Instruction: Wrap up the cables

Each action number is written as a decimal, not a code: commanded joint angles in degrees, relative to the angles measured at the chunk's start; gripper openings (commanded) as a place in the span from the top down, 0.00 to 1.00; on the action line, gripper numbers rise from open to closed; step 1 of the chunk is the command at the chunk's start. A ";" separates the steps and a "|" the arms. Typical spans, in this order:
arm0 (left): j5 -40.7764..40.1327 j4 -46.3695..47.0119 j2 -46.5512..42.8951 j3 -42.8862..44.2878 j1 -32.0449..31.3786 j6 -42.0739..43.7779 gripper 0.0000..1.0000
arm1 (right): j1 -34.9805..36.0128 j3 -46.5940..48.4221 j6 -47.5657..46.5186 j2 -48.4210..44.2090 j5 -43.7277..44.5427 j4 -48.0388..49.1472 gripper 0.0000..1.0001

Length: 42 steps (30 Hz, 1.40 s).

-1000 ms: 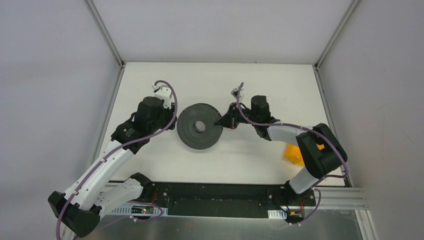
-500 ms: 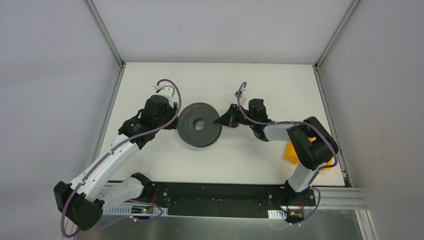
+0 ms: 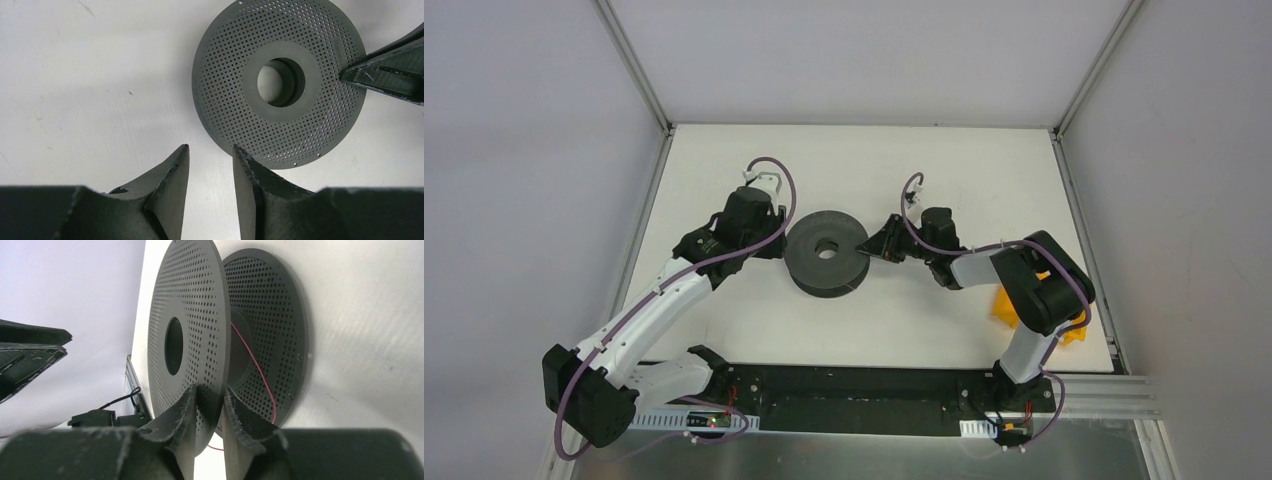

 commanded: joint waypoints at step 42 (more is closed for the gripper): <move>25.48 0.04 8.62 8.77 7.34 9.03 0.67 | 16.12 -16.69 -5.97 -20.55 23.62 -2.56 0.55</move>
